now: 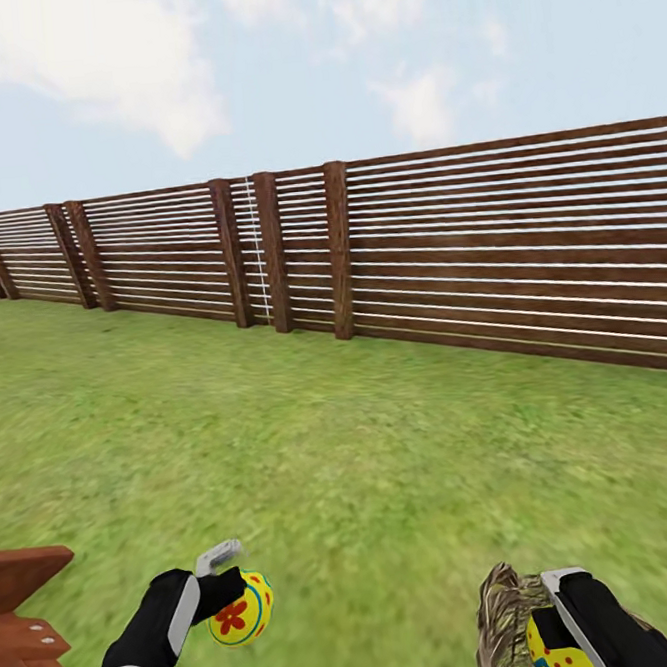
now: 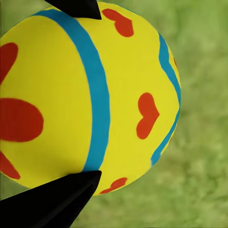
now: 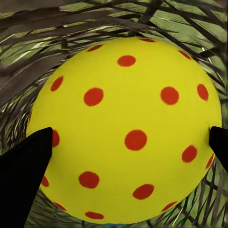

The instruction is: Take the three Easter eggs out of the wicker basket on the lawn in the garden, then place them on the lawn next to a single tree (choose any tree) so that all three eggs are next to the same tree and none are left in the basket.

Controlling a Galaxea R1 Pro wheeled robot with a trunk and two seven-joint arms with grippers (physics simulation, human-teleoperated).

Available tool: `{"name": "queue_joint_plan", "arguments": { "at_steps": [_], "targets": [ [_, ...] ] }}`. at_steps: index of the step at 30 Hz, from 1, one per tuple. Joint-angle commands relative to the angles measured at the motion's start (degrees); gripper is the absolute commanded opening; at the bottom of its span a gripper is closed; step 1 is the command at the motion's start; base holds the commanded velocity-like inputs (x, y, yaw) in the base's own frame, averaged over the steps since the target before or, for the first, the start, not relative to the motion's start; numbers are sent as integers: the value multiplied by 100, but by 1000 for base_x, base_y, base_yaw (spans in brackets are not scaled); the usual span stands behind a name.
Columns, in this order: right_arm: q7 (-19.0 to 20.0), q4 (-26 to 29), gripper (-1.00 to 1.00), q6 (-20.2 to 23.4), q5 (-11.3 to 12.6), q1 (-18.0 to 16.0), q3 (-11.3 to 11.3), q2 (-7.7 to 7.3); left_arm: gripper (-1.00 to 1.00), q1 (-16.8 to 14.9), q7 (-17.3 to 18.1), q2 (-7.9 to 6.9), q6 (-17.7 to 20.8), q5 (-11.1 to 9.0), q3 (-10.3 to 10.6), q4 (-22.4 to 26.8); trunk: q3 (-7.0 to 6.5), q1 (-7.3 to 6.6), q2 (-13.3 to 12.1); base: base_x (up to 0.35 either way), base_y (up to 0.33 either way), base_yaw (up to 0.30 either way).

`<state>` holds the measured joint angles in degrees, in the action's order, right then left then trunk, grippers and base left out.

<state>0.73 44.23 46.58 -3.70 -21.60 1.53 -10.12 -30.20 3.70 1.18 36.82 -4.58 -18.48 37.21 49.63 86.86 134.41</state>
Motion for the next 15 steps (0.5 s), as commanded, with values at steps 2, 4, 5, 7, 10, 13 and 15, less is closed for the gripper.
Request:
{"name": "queue_joint_plan", "arguments": {
  "at_steps": [2,4,5,7,10,13,15],
  "targets": [
    [15,7,-100,27,-34,-2,-2,1,-100,-3,13,3,65,-29,-41,23,-30,-46,-79,0,0,0],
    [15,-49,-100,22,-34,-2,-3,1,-100,-3,16,0,55,-38,-51,30,-66,-90,-159,0,0,0],
    [15,-88,-100,19,-34,-2,-3,1,-100,-3,17,0,49,-37,-51,32,-84,-112,-199,0,0,0],
    [15,-111,-100,17,-34,-2,-3,1,-100,-3,17,4,60,-35,-43,36,-120,-155,-280,0,0,0],
    [21,-116,-100,18,-36,0,-4,1,-100,-3,15,55,72,-34,-36,111,-174,-221,-400,0,0,0],
    [24,-116,-100,18,-34,-2,-4,1,-100,-3,13,98,100,-30,37,257,-228,-287,-520,0,0,0],
    [27,-122,-100,17,-35,-2,-25,1,-100,-3,3,102,105,-25,496,239,-264,-331,-600,0,0,0]
  ]
}}
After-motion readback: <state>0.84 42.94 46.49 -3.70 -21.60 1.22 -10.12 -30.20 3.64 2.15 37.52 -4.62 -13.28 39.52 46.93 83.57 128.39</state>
